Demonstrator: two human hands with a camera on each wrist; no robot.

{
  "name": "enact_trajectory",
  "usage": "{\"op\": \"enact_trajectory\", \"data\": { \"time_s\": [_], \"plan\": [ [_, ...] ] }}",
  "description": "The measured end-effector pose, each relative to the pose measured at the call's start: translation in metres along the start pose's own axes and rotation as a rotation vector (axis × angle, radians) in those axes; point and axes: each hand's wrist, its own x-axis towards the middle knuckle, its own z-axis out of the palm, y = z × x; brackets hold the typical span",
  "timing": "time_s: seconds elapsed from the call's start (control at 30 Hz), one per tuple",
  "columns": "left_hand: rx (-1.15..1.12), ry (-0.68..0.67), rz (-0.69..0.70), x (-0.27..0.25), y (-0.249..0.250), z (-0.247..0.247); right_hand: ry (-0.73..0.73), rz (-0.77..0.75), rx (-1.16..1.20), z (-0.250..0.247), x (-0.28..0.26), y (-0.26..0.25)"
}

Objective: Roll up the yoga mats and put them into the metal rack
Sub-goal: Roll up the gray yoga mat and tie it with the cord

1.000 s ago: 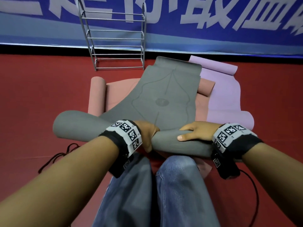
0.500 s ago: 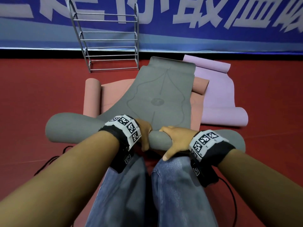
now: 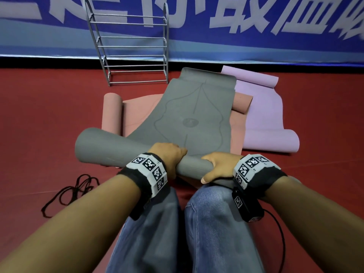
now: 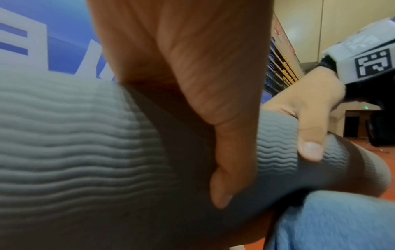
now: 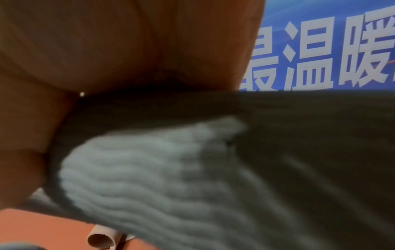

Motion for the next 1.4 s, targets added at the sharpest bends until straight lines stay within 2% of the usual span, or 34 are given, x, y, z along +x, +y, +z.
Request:
{"op": "enact_trajectory", "data": {
  "time_s": [0.1,0.2,0.33,0.4,0.47,0.57,0.73,0.83,1.07,1.17,1.3,1.4],
  "plan": [
    [-0.097,-0.137,-0.019,0.003,-0.005,-0.009,-0.092,0.026,0.04,-0.01,-0.005,-0.01],
    [-0.255,-0.274,-0.058,0.007,-0.015,-0.013,-0.119,0.037,-0.029,-0.018,-0.008,-0.02],
    [-0.447,-0.428,-0.057,0.008,-0.02,-0.001,-0.078,0.037,-0.234,-0.004,-0.005,-0.026],
    [-0.655,-0.569,-0.039,0.008,-0.023,0.005,-0.01,0.002,-0.312,0.01,-0.002,-0.028],
    [-0.708,-0.642,-0.031,0.006,-0.023,0.005,0.061,-0.002,-0.335,0.021,0.0,-0.03],
    [-0.593,-0.578,-0.023,0.009,-0.02,0.007,0.098,0.012,-0.326,0.029,-0.001,-0.032],
    [-0.191,-0.153,0.039,0.003,-0.02,0.006,0.117,0.036,-0.153,0.021,-0.001,-0.025],
    [-0.079,-0.026,0.057,-0.003,-0.019,0.008,0.093,0.047,-0.05,0.019,-0.001,-0.02],
    [-0.128,-0.217,0.048,0.004,-0.011,0.022,-0.033,0.075,-0.085,0.03,0.006,-0.013],
    [-0.188,-0.311,0.046,0.01,-0.012,0.019,0.007,0.067,-0.128,0.028,0.003,-0.012],
    [-0.286,-0.399,0.05,0.018,-0.016,0.012,0.126,-0.035,-0.303,0.031,0.001,-0.019],
    [-0.304,-0.456,0.048,0.021,-0.015,0.011,0.116,0.006,-0.424,0.039,0.002,-0.024]
  ]
}}
